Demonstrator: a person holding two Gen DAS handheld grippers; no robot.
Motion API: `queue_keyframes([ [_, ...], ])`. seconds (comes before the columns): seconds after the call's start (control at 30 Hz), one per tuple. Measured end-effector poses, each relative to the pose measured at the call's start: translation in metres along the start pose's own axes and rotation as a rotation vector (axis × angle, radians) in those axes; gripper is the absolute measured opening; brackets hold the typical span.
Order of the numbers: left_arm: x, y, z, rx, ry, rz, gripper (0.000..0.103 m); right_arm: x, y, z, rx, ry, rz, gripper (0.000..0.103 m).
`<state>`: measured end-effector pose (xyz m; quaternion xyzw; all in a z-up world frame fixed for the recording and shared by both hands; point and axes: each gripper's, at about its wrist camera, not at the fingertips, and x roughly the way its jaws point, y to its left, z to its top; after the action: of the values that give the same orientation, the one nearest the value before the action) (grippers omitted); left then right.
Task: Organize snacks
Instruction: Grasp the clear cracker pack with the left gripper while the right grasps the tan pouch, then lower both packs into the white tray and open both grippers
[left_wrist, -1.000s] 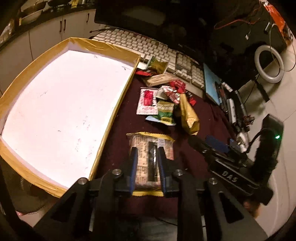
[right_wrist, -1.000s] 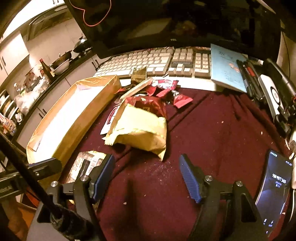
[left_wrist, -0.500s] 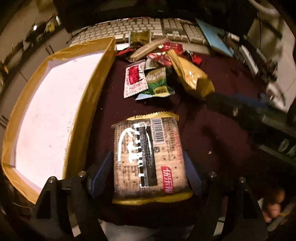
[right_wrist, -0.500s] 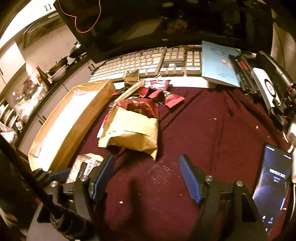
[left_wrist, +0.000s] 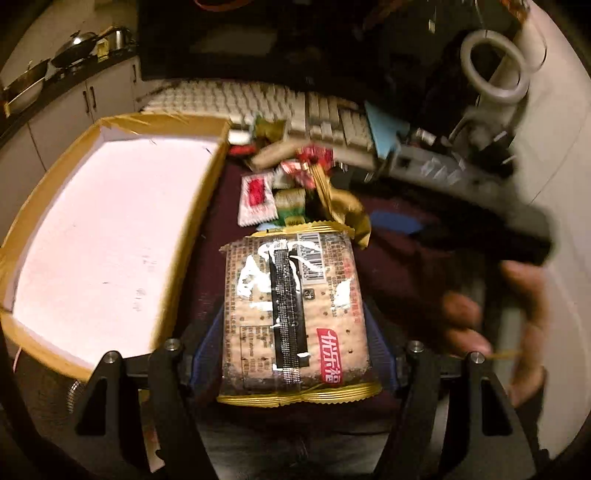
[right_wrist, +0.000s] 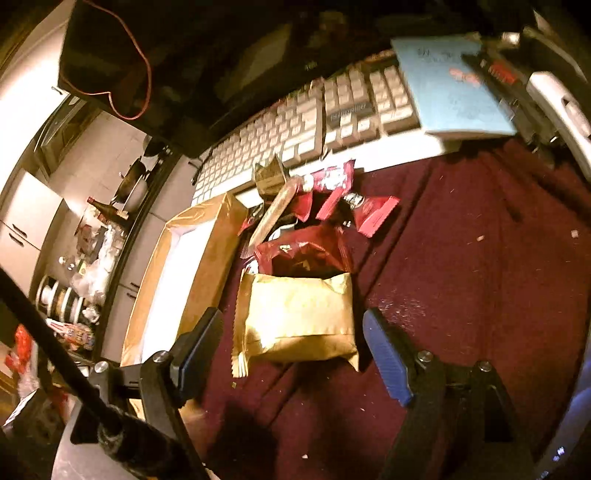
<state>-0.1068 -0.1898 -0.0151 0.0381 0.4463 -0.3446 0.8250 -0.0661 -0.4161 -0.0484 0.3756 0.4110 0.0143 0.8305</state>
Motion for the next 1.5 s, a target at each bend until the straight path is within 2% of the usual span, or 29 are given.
queue_keyframes([
  [0.1,-0.024,0.015,0.0,-0.055,-0.039,-0.021,0.07,0.011,-0.001,-0.001,0.017,0.022,0.027,0.079],
  [0.2,-0.041,0.034,0.005,-0.113,-0.068,-0.022,0.07,0.01,0.01,-0.006,-0.022,0.009,-0.042,0.079],
  [0.3,-0.049,0.05,0.012,-0.142,-0.09,-0.007,0.07,0.01,0.02,-0.013,-0.083,-0.025,-0.135,0.07],
  [0.43,-0.056,0.072,0.017,-0.193,-0.107,0.015,0.07,0.005,0.024,-0.024,-0.117,-0.063,-0.175,0.062],
  [0.6,-0.056,0.089,0.016,-0.236,-0.1,0.045,0.07,-0.004,0.028,-0.041,-0.161,-0.102,-0.209,0.059],
  [0.7,-0.05,0.1,0.021,-0.263,-0.097,0.064,0.07,-0.019,0.037,-0.058,-0.183,-0.155,-0.197,0.058],
  [0.8,-0.05,0.119,0.023,-0.292,-0.103,0.099,0.07,-0.025,0.071,-0.07,-0.305,-0.166,-0.111,0.058],
  [0.87,-0.048,0.129,0.025,-0.296,-0.103,0.13,0.07,-0.023,0.104,-0.079,-0.435,-0.157,-0.032,0.058],
  [1.0,-0.041,0.15,0.038,-0.269,-0.089,0.244,0.071,0.003,0.156,-0.08,-0.587,-0.113,0.008,0.058],
  [1.07,-0.034,0.161,0.042,-0.26,-0.076,0.307,0.071,0.022,0.173,-0.077,-0.624,-0.082,0.001,0.058],
  [1.23,-0.018,0.185,0.039,-0.27,-0.021,0.394,0.071,0.074,0.202,-0.076,-0.736,-0.012,-0.051,0.058],
  [1.3,-0.01,0.193,0.037,-0.274,0.015,0.437,0.071,0.091,0.203,-0.077,-0.761,0.023,-0.083,0.058],
  [1.4,-0.002,0.197,0.037,-0.267,0.054,0.454,0.071,0.106,0.199,-0.079,-0.776,0.071,-0.105,0.058],
  [1.5,0.006,0.197,0.04,-0.209,0.082,0.484,0.071,0.114,0.199,-0.084,-0.823,0.096,-0.126,0.059],
])
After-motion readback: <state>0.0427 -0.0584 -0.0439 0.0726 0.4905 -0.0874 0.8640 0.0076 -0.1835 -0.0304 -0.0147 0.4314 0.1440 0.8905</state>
